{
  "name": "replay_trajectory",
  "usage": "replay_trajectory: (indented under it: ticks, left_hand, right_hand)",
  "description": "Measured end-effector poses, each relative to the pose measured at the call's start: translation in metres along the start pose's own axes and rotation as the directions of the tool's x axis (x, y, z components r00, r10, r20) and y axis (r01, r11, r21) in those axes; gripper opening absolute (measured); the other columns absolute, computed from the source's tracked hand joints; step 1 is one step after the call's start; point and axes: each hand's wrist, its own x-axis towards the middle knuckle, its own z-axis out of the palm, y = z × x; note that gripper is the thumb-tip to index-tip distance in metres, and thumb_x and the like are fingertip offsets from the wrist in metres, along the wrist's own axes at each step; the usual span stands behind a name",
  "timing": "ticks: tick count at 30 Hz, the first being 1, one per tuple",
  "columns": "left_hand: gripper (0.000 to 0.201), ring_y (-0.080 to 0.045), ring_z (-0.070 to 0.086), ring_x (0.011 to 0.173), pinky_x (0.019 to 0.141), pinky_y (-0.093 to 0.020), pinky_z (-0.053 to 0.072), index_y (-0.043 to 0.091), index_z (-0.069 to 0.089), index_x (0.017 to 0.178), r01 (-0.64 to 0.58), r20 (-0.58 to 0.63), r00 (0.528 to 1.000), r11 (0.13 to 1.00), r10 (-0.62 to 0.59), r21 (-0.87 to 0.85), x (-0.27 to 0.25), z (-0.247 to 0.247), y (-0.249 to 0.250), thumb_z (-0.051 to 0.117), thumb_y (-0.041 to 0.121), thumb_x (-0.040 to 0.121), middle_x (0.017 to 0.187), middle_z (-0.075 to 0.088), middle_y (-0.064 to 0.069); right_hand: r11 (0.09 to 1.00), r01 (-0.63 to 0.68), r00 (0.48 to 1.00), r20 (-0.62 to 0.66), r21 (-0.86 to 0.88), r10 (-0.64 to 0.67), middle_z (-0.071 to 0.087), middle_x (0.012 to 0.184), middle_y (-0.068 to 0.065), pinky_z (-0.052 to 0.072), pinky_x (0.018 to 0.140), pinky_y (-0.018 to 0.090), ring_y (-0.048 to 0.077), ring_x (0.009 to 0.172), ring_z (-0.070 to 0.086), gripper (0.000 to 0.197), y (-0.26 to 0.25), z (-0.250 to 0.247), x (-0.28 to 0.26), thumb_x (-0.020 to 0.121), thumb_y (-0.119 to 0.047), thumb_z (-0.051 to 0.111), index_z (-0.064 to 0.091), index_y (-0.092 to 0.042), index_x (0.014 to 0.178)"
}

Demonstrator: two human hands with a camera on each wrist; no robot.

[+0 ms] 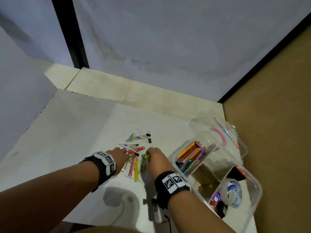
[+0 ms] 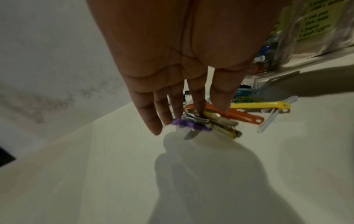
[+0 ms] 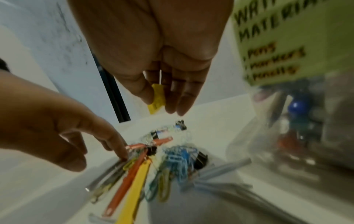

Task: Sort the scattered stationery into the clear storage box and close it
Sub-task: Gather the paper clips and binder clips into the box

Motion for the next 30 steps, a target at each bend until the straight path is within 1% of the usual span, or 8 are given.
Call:
replay_trajectory:
  ticks: [3, 9, 15, 17, 19, 23, 26, 30]
  left_hand:
    - [0.041, -0.025, 0.051, 0.121, 0.091, -0.035, 0.047, 0.025, 0.043, 0.133, -0.038, -0.033, 0.999, 0.999, 0.039, 0.036, 0.003, -0.013, 0.005, 0.043, 0.02, 0.093, 0.131, 0.05, -0.002]
    - [0.035, -0.021, 0.054, 0.117, 0.096, -0.032, 0.048, 0.023, 0.053, 0.126, -0.088, 0.019, 0.996, 0.988, 0.086, 0.125, 0.017, -0.031, 0.015, 0.044, 0.019, 0.092, 0.126, 0.055, -0.001]
    - [0.025, -0.021, 0.062, 0.104, 0.086, -0.027, 0.051, 0.026, 0.06, 0.109, -0.107, -0.006, 0.994, 0.98, 0.109, 0.168, 0.016, -0.026, 0.022, 0.049, 0.027, 0.087, 0.111, 0.062, 0.001]
    - [0.021, -0.019, 0.064, 0.096, 0.083, -0.028, 0.052, 0.027, 0.062, 0.101, -0.108, -0.02, 0.993, 0.982, 0.113, 0.155, 0.017, -0.027, 0.025, 0.052, 0.029, 0.083, 0.103, 0.063, 0.003]
    - [0.016, -0.019, 0.064, 0.091, 0.081, -0.027, 0.052, 0.025, 0.061, 0.094, -0.101, -0.025, 0.994, 0.98, 0.107, 0.173, 0.02, -0.027, 0.027, 0.055, 0.03, 0.08, 0.1, 0.062, 0.003]
    - [0.017, -0.019, 0.061, 0.09, 0.079, -0.03, 0.052, 0.029, 0.058, 0.091, -0.091, -0.025, 0.995, 0.98, 0.096, 0.175, 0.021, -0.025, 0.028, 0.063, 0.031, 0.075, 0.101, 0.055, 0.002]
    - [0.025, -0.017, 0.06, 0.093, 0.08, -0.029, 0.051, 0.028, 0.057, 0.098, -0.096, -0.012, 0.995, 0.983, 0.099, 0.156, 0.019, -0.025, 0.029, 0.066, 0.029, 0.075, 0.103, 0.051, 0.003]
    - [0.025, -0.016, 0.06, 0.099, 0.086, -0.029, 0.051, 0.028, 0.056, 0.106, -0.113, -0.033, 0.992, 0.984, 0.119, 0.136, 0.014, -0.025, 0.025, 0.059, 0.032, 0.081, 0.108, 0.052, 0.003]
  right_hand:
    - [0.994, -0.016, 0.997, -0.073, 0.105, 0.024, 0.052, 0.121, 0.009, 0.048, 0.093, 0.038, 0.026, 0.106, 0.056, 0.03, -0.006, -0.014, -0.012, 0.095, -0.013, 0.042, 0.052, -0.012, 0.124]
    - [0.963, -0.029, 0.963, -0.25, 0.268, 0.098, 0.054, 0.119, 0.007, 0.041, 0.092, 0.026, 0.022, 0.107, 0.054, 0.034, 0.009, -0.051, -0.048, 0.092, -0.007, 0.043, 0.057, -0.012, 0.122]
    - [0.891, -0.172, 0.813, -0.451, 0.42, 0.369, 0.06, 0.107, 0.004, 0.045, 0.087, 0.022, 0.017, 0.093, 0.057, 0.023, 0.055, -0.06, -0.086, 0.089, -0.008, 0.051, 0.064, -0.012, 0.107]
    - [0.834, -0.218, 0.74, -0.472, 0.508, 0.48, 0.062, 0.101, 0.005, 0.051, 0.073, 0.019, 0.016, 0.082, 0.059, 0.019, 0.074, -0.06, -0.1, 0.088, -0.008, 0.053, 0.063, -0.014, 0.103]
    - [0.779, -0.291, 0.665, -0.467, 0.556, 0.582, 0.062, 0.094, 0.004, 0.043, 0.059, 0.01, 0.017, 0.077, 0.059, 0.018, 0.094, -0.06, -0.115, 0.088, -0.008, 0.054, 0.061, -0.015, 0.102]
    - [0.668, -0.44, 0.56, -0.399, 0.6, 0.727, 0.057, 0.08, 0.004, 0.039, 0.056, 0.022, 0.023, 0.075, 0.057, 0.006, 0.125, -0.067, -0.141, 0.087, -0.007, 0.055, 0.057, -0.013, 0.086]
    - [0.604, -0.649, 0.566, -0.237, 0.463, 0.79, 0.054, 0.069, 0.005, 0.037, 0.064, 0.024, 0.025, 0.075, 0.054, 0.018, 0.14, -0.067, -0.149, 0.087, -0.011, 0.053, 0.051, -0.013, 0.069]
    - [0.579, -0.77, 0.581, -0.079, 0.268, 0.81, 0.065, 0.092, 0.013, 0.041, 0.07, 0.025, 0.027, 0.089, 0.06, 0.015, 0.14, -0.061, -0.14, 0.081, -0.016, 0.066, 0.062, -0.008, 0.093]
